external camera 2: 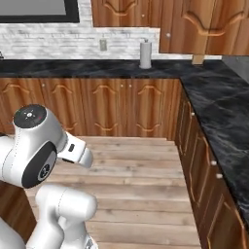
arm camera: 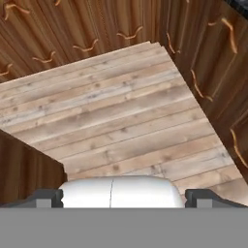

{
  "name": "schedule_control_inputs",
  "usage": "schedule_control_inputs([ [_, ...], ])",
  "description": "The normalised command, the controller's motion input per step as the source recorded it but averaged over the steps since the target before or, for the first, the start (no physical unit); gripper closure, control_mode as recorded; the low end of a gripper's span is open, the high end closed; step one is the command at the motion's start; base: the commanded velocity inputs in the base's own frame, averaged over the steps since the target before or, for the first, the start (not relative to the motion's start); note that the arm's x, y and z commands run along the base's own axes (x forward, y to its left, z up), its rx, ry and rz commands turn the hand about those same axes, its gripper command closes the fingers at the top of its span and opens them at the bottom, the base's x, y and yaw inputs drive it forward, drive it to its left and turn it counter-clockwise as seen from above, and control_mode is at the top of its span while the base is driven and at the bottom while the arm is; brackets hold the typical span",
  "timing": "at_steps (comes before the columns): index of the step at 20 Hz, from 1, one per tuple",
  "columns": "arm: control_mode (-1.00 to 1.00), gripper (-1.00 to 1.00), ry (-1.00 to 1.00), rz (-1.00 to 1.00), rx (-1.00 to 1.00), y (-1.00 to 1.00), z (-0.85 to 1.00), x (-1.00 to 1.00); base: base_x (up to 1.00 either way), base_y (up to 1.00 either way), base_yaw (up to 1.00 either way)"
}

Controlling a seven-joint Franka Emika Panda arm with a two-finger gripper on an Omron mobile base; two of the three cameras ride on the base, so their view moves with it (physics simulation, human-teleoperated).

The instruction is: Pick up the bowls from the cabinet and place each bowl in front of a stool on the dining counter.

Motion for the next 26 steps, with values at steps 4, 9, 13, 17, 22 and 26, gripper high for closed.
schedule_control_inputs([
  [4,1.0,-1.0,0.0,0.0,0.0,0.0,0.0,0.0,1.0,0.0,-0.06],
  [9,1.0,-1.0,0.0,0.0,0.0,0.0,0.0,0.0,1.0,0.0,-0.08],
  [13,1.0,-1.0,0.0,0.0,0.0,0.0,0.0,0.0,1.0,0.0,-0.11],
  [17,1.0,-1.0,0.0,0.0,0.0,0.0,0.0,0.0,1.0,0.0,-0.2],
  [22,1.0,-1.0,0.0,0.0,0.0,0.0,0.0,0.0,1.0,0.0,-0.41],
  [26,1.0,-1.0,0.0,0.0,0.0,0.0,0.0,0.0,1.0,0.15,-0.44],
])
